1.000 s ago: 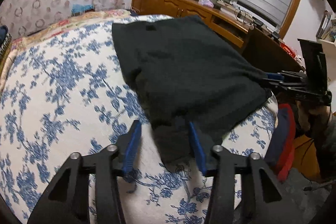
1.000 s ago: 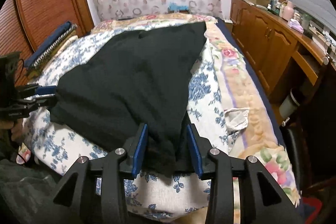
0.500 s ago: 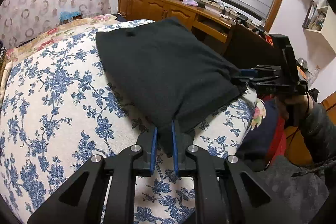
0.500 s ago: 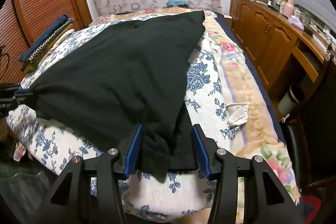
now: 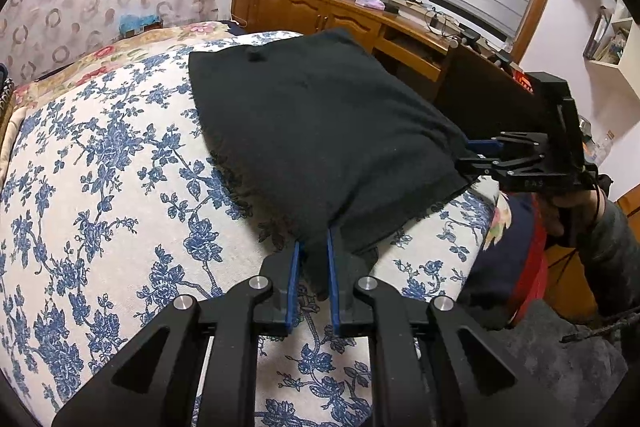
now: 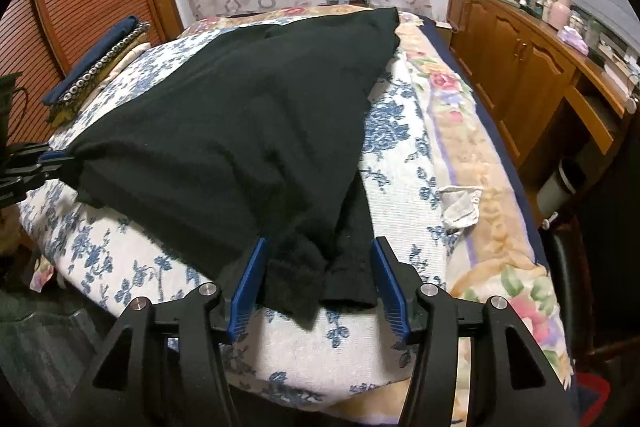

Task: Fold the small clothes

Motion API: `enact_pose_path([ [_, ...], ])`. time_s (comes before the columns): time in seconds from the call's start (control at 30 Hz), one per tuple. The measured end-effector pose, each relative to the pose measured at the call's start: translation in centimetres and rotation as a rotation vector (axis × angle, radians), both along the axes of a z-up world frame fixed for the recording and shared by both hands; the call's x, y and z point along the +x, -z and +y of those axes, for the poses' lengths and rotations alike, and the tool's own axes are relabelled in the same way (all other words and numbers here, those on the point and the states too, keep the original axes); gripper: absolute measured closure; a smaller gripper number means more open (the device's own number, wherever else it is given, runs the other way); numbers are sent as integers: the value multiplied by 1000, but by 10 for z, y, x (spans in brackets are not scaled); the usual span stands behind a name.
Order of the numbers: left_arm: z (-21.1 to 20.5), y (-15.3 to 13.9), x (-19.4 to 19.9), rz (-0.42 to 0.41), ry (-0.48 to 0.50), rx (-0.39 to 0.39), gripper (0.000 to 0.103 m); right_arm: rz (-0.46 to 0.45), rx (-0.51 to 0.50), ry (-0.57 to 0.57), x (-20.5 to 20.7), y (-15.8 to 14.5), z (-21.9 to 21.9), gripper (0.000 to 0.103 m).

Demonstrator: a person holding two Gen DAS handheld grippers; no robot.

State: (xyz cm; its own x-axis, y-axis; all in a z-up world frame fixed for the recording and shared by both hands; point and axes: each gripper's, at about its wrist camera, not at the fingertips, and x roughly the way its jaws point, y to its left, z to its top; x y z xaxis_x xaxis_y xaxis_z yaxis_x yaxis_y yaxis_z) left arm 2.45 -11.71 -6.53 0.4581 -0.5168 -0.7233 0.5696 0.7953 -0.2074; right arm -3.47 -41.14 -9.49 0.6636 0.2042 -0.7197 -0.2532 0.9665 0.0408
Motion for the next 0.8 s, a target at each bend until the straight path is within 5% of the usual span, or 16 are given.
enact_pose_path([
  [0.1,0,1,0,0,-1,-1,90,4,14,-32,0,0,1,51],
  [0.2,0,0,0,-4,3,-8,90,6,31,-65,-2,1,3,77],
  [0.3,1,-6,0,-26,3,-31,90,1,55,-93,-4,0,3,90],
  [0.57,8,-47,25,-115,-28,-102,90,-143,183,-105,-12,-35,-6,92],
  [0.8,10,-68,90,-143,-78,-137,90,-264,272,-58,26,-64,-21,92],
])
